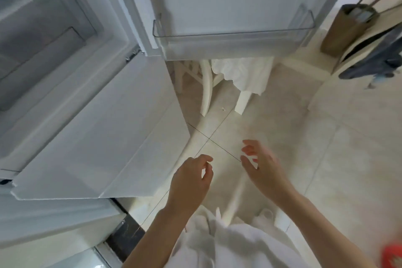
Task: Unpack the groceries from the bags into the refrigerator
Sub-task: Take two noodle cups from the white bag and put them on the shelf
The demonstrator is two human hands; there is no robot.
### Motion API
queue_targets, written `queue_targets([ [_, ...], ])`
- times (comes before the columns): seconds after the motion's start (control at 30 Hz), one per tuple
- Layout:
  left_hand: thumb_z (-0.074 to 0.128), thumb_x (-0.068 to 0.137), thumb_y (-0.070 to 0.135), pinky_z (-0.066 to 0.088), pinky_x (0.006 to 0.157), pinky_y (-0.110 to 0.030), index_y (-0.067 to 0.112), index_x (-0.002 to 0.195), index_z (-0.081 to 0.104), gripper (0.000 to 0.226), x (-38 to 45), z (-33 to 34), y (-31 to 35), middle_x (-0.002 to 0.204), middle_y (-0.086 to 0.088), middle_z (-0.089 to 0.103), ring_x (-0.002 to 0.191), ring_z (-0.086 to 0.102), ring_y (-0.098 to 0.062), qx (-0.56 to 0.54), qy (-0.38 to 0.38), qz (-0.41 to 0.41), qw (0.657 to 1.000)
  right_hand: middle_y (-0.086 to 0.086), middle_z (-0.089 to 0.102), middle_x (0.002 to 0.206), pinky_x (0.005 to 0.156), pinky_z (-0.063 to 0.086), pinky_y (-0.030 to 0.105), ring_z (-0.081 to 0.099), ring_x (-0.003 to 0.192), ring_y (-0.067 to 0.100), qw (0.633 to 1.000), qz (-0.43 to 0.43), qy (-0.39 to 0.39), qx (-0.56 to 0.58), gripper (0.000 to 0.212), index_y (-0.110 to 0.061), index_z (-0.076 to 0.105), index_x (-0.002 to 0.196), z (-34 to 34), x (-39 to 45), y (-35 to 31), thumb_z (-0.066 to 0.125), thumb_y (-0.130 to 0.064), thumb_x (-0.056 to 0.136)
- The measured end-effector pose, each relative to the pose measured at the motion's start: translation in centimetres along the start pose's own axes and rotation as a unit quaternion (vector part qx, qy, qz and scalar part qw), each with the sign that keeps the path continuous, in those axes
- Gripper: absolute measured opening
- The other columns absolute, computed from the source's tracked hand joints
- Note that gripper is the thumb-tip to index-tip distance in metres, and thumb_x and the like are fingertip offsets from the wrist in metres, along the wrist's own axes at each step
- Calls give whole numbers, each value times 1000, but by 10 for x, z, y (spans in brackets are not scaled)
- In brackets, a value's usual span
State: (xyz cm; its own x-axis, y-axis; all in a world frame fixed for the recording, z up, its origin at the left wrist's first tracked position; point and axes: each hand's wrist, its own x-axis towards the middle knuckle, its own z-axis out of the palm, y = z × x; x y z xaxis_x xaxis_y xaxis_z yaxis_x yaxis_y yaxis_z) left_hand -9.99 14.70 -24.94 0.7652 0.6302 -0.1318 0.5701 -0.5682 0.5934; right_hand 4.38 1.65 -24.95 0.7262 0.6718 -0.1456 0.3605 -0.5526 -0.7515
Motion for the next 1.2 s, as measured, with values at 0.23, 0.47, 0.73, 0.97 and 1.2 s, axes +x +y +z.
queue_targets([
  [0.23, 52, 93, 24, 51, 77, -32, 29, 118, 59, 26, 14, 95, 102, 88, 5, 67, 84, 61, -14, -1, -90, 56, 994, -10, 60, 100, 90, 52, 34, 60, 96, 9, 995, 94, 25, -4, 33, -20, 53, 124, -94, -57, 112, 60, -18, 91],
  [0.47, 53, 93, 23, 50, 76, -30, 26, 119, 59, 27, 30, 182, 218, 89, 6, 67, 85, 61, -13, 0, -145, 113, 983, -11, 59, 104, 89, 50, 28, 58, 96, 6, 993, 118, 20, -23, 32, -18, 53, 124, -179, -69, 191, 58, -21, 93],
  [0.73, 54, 91, 22, 52, 76, -29, 26, 115, 62, 25, 66, 227, 275, 85, 10, 68, 82, 63, -8, -7, -180, 111, 977, -9, 61, 99, 85, 51, 30, 59, 94, 7, 986, 161, 55, -1, 31, -18, 55, 121, -237, -39, 239, 60, -18, 90],
  [0.97, 55, 91, 23, 53, 77, -31, 25, 111, 64, 21, 159, 231, 293, 84, 12, 70, 81, 64, -6, -8, -171, 65, 983, -11, 61, 99, 86, 51, 33, 59, 94, 9, 986, 157, 51, 2, 31, -18, 56, 122, -269, 54, 255, 59, -21, 90],
  [1.2, 56, 90, 20, 54, 77, -33, 24, 103, 67, 17, 292, 223, 324, 81, 10, 71, 78, 65, -6, -20, -152, 57, 987, -3, 61, 107, 84, 43, 18, 58, 96, 9, 993, 116, 36, -12, 29, -14, 57, 121, -304, 186, 246, 57, -17, 92],
])
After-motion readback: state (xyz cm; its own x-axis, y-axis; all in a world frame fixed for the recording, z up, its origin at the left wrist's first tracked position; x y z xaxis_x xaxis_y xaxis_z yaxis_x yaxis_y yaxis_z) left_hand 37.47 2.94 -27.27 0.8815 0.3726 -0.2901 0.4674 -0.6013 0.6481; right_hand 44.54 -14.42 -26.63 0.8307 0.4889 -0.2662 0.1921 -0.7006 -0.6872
